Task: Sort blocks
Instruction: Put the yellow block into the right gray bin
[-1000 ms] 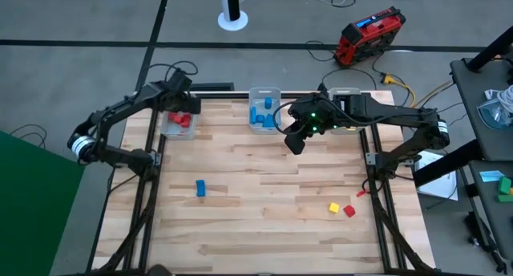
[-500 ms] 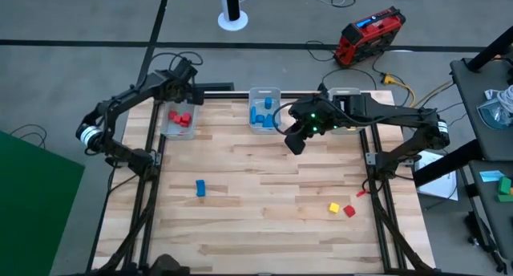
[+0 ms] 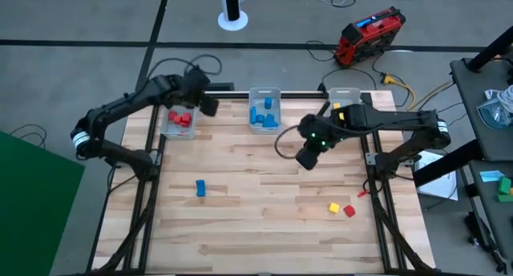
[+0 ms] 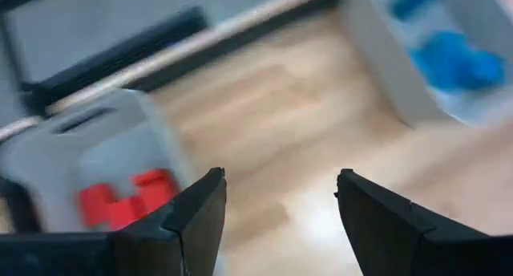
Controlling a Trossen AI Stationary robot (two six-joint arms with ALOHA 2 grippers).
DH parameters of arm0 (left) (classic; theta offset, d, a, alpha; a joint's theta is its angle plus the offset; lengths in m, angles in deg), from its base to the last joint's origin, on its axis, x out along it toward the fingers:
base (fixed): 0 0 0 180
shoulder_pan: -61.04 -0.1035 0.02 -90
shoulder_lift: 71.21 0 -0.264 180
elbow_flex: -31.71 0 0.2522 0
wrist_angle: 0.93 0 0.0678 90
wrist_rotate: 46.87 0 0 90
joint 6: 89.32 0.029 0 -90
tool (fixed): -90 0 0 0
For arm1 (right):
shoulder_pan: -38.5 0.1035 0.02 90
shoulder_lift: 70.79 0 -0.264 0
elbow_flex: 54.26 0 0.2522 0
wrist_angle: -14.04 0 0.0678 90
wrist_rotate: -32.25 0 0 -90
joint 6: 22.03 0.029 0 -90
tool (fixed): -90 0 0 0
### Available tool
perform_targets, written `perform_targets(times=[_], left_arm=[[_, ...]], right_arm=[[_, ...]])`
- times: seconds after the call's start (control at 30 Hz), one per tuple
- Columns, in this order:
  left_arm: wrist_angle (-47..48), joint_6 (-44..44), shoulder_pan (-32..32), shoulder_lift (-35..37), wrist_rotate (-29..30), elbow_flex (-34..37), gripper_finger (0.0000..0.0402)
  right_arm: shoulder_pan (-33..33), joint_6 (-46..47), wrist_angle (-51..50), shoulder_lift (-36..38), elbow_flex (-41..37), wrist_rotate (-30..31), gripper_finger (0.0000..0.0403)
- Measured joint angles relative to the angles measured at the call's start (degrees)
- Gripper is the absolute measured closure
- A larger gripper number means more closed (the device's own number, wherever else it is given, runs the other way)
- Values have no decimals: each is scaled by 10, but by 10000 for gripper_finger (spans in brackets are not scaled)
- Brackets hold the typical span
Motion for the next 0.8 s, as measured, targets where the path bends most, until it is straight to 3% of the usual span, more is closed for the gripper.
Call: perform_targets(times=[0.23, 0.4, 0.6, 0.8], left_arm=[[0, -43, 145, 11, 2, 14, 188], [0, -90, 212, 12, 29, 21, 188], [-2, -125, 247, 13, 30, 21, 188], [-1, -125, 251, 13, 30, 19, 188]], right_arm=[[70, 30, -4, 27, -72, -21, 390], [131, 56, -5, 60, -144, -32, 390], [219, 115, 12, 93, -233, -75, 390], [315, 180, 91, 111, -309, -110, 390]])
